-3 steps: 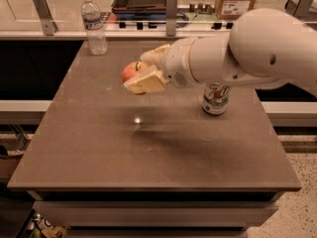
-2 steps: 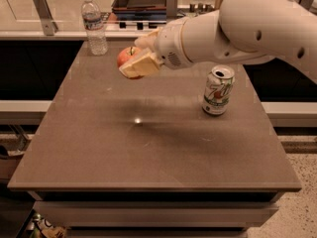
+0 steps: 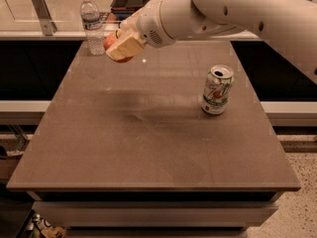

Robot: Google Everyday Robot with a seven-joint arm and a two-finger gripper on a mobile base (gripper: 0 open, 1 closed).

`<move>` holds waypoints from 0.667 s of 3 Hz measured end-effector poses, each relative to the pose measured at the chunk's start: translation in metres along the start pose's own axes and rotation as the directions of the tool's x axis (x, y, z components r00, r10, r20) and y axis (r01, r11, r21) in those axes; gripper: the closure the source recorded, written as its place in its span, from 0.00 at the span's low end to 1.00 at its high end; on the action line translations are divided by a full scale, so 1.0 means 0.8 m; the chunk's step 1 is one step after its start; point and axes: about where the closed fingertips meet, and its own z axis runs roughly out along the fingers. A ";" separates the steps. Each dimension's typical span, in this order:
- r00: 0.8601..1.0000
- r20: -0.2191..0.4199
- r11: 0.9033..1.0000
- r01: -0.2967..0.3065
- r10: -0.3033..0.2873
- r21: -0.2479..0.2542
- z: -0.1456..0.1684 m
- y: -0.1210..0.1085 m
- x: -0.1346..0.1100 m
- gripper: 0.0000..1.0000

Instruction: Move apple near water bottle

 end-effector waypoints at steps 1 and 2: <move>1.000 -0.017 0.999 0.006 -0.005 0.035 0.007 -0.013 -0.003 1.00; 0.999 -0.021 0.997 0.037 -0.035 0.074 0.026 -0.045 -0.008 1.00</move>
Offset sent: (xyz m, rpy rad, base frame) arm 0.0848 0.0103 0.0215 -0.0312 -0.1243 -0.0828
